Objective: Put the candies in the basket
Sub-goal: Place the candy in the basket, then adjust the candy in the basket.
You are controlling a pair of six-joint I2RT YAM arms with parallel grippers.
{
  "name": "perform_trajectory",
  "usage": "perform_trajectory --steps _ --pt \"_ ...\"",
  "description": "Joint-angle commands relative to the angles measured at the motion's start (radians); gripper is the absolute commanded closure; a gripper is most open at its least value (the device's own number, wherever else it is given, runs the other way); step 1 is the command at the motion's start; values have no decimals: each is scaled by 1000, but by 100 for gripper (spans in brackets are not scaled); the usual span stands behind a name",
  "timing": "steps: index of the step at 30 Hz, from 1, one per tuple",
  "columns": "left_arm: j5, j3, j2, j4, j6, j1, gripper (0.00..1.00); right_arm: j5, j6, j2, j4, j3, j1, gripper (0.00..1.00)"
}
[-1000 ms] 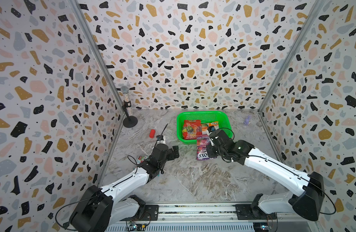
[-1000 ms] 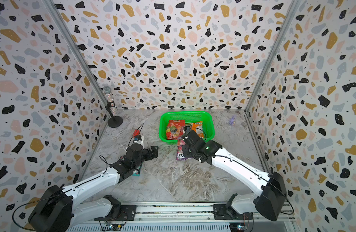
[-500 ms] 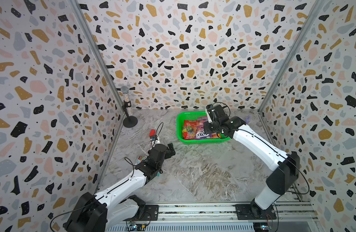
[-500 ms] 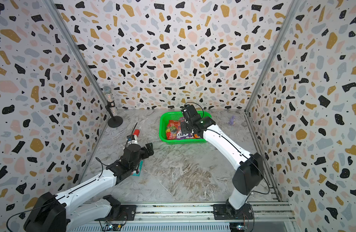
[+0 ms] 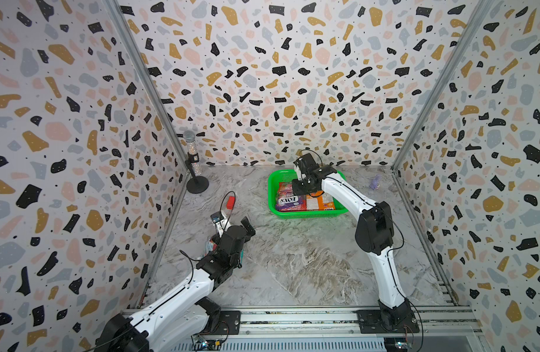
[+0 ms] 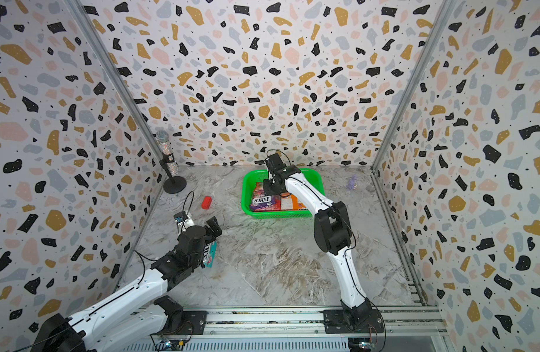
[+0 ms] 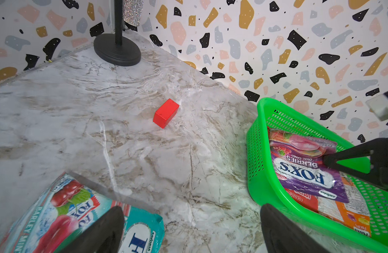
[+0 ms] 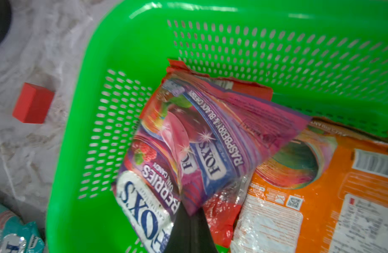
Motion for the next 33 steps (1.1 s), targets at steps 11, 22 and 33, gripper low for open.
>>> perform_trajectory --steps 11,22,33 --pt "-14 0 5 7 0 1 0 45 -35 -110 -81 -29 -32 46" --pt "-149 -19 -64 -68 -87 1 0 -92 -2 -79 84 -95 -32 42" --pt "-145 -16 -56 -67 -90 1 0 -92 -11 -41 34 -96 -31 42"
